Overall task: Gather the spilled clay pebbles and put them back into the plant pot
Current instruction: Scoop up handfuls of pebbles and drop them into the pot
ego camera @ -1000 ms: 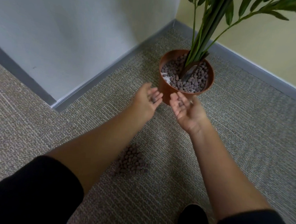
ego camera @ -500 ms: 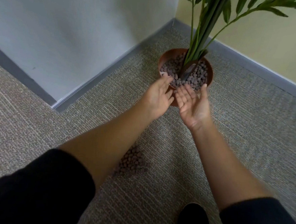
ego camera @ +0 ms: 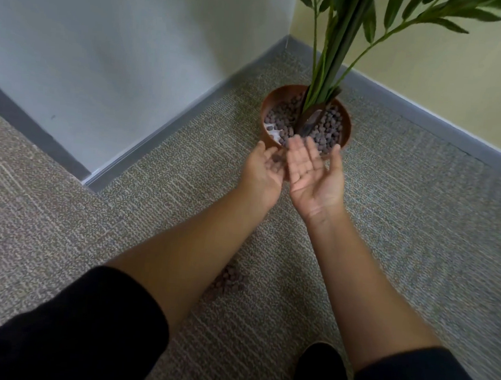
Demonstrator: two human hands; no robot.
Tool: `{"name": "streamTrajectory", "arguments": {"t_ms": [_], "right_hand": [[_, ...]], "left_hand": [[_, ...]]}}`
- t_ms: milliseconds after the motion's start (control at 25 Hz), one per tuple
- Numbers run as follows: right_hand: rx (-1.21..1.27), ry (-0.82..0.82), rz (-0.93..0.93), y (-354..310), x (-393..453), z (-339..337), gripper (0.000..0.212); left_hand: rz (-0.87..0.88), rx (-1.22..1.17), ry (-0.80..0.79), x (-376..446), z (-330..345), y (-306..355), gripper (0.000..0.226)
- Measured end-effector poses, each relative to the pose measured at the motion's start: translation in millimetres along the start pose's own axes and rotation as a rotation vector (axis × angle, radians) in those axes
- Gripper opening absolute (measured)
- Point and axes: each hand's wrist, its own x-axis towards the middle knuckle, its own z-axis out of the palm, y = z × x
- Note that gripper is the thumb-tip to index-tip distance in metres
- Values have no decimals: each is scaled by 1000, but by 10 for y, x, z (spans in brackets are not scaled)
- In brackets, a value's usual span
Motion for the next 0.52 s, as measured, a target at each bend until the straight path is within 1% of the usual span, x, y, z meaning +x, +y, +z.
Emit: {"name": "streamTrajectory", "arguments": {"t_ms": [80,160,240,320,400,440,480,520], "right_hand": [[80,32,-79,-57,-21,-64,48],[60,126,-110,-103,-35,-162,45],[-33,225,-94,-86,-32,-282,41],[-149,304,-50,0,-38,-421,38],[-354,334,11,140,-76,-570,35],[-538,323,41,226,-119,-654,33],[-786,282,70,307,-170,-740,31],[-1061,206,111,386,-231,-834,29]], "left_hand": [[30,33,-32,64,163,153,58],[1,175,-73,127,293,271,64],[-11,376,-59,143,301,342,57],[45,475,-24,134,168,382,46],[104,564,-6,95,-47,396,41],[137,656,29,70,-185,388,38],[175,804,83,32,-343,362,33],[213,1016,154,-13,-529,327,29]]}}
